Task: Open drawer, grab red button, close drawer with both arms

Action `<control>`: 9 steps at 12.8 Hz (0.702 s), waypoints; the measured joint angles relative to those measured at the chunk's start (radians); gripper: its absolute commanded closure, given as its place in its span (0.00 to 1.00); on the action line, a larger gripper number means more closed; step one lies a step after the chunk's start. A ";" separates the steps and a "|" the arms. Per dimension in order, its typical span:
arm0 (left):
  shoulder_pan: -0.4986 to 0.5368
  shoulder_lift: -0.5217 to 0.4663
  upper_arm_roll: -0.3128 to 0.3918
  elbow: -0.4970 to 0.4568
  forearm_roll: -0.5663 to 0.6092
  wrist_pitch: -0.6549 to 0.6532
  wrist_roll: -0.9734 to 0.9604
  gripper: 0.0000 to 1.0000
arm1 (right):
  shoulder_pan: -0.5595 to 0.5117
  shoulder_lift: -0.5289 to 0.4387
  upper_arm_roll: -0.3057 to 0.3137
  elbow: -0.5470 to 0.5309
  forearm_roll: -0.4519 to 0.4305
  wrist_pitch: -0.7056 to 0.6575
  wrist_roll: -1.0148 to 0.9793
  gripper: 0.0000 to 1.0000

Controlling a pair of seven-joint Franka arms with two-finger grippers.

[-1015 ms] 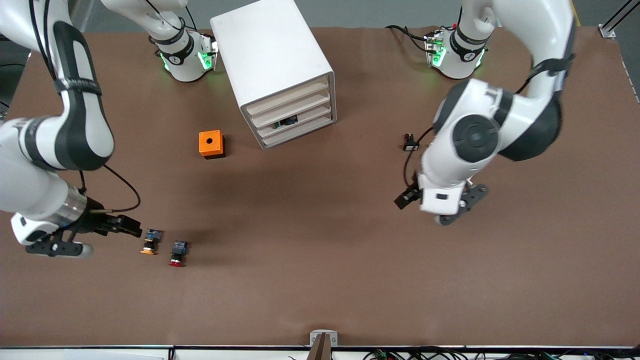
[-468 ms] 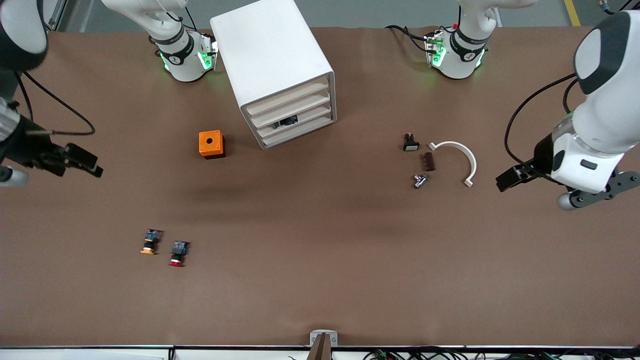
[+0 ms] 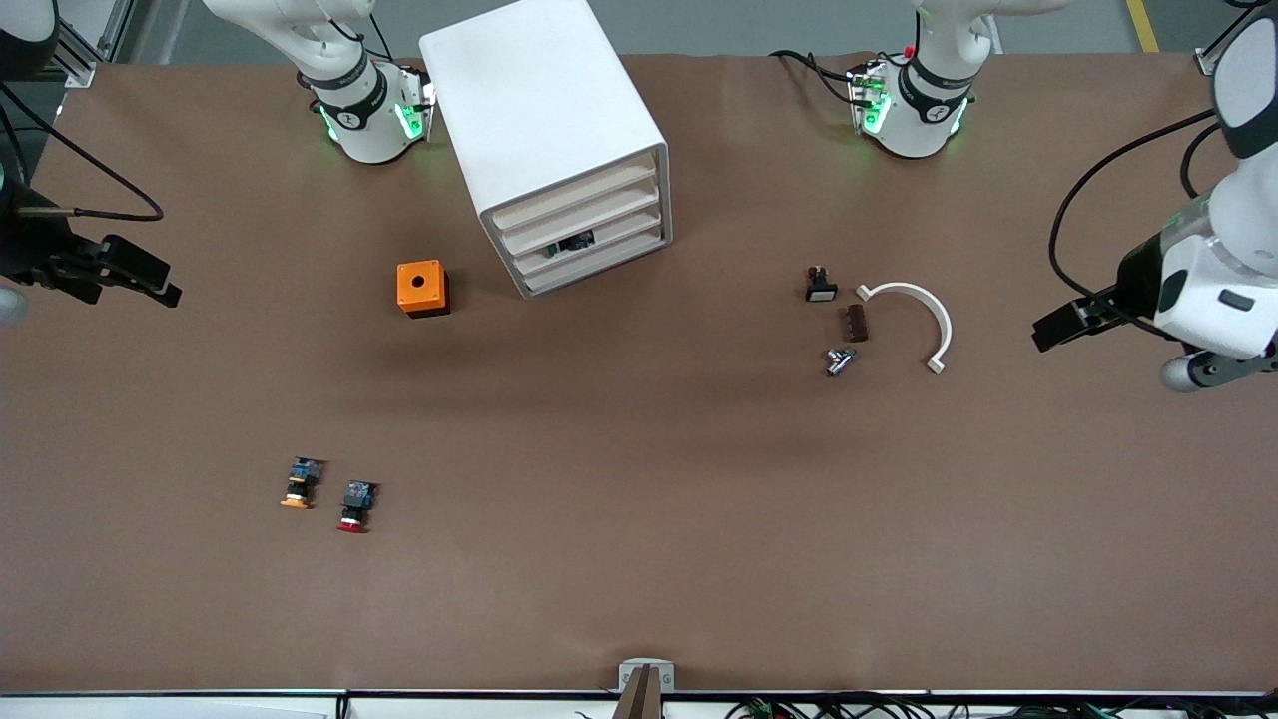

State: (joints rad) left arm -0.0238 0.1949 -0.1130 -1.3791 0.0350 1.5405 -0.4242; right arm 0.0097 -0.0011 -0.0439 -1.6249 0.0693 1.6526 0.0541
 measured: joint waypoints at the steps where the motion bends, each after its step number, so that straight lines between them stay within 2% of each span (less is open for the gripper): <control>1: 0.018 -0.018 0.000 -0.007 0.000 -0.003 0.039 0.00 | 0.000 0.000 0.002 0.000 -0.009 -0.004 0.002 0.00; 4: 0.051 -0.109 0.007 -0.068 0.000 -0.009 0.156 0.00 | 0.000 -0.001 0.013 0.000 -0.038 -0.017 0.039 0.00; 9: 0.028 -0.274 0.082 -0.235 0.000 -0.009 0.241 0.00 | 0.000 -0.009 0.021 0.002 -0.044 -0.028 0.050 0.00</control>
State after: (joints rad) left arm 0.0039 -0.0788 -0.0310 -1.6140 0.0350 1.5314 -0.1831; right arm 0.0098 -0.0102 -0.0230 -1.6225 0.0252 1.6245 0.1044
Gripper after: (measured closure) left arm 0.000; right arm 0.000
